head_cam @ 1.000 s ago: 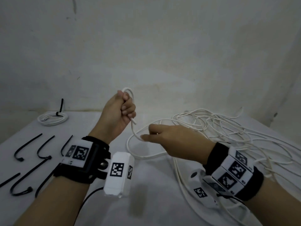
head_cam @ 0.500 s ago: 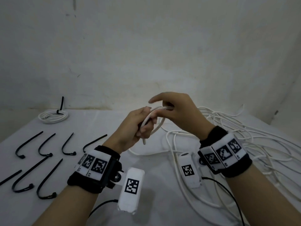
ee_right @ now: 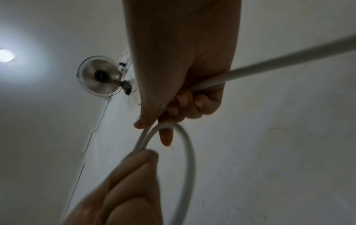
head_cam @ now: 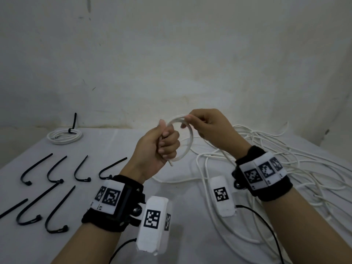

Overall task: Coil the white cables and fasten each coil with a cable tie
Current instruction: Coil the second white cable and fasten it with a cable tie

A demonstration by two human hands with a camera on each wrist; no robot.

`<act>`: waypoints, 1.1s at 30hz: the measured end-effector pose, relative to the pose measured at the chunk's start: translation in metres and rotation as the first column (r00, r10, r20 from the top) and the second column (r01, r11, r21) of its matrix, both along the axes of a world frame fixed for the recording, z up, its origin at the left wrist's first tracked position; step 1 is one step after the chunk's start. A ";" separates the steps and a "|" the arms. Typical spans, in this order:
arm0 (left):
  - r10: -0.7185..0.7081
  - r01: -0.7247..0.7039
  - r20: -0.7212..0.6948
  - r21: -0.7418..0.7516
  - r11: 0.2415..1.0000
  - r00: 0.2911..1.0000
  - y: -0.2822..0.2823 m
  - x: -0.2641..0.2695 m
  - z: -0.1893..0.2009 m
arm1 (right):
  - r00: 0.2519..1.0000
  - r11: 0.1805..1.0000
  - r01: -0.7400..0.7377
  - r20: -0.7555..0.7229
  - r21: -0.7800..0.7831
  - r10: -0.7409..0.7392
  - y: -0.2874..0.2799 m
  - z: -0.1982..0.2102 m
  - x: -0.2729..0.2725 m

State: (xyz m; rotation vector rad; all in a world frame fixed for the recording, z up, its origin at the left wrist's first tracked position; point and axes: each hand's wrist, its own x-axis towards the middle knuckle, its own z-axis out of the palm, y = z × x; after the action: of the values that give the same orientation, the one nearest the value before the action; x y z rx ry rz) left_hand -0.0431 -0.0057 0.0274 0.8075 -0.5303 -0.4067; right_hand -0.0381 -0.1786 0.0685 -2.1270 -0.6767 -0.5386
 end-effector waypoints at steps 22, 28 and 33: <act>0.277 -0.317 -0.159 -0.354 0.880 0.948 0.030 0.026 -0.007 | 0.994 0.647 0.089 0.106 -0.757 -0.012 -0.026 -0.049 -0.021; 0.334 -0.339 -0.054 -0.148 0.929 0.941 0.013 0.022 -0.011 | 0.949 0.569 0.095 0.247 -0.817 0.197 0.003 -0.038 -0.040; 0.237 -0.246 0.095 0.096 0.965 0.967 0.002 0.013 -0.018 | 0.926 0.769 0.022 0.303 -0.639 0.226 0.012 -0.015 -0.039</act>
State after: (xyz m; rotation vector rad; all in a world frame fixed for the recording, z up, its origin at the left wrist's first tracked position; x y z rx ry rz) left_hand -0.0299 -0.0034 0.0096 0.9835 -0.4833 -0.1777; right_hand -0.0774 -0.1671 0.0533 -2.6151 -1.3402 -0.7280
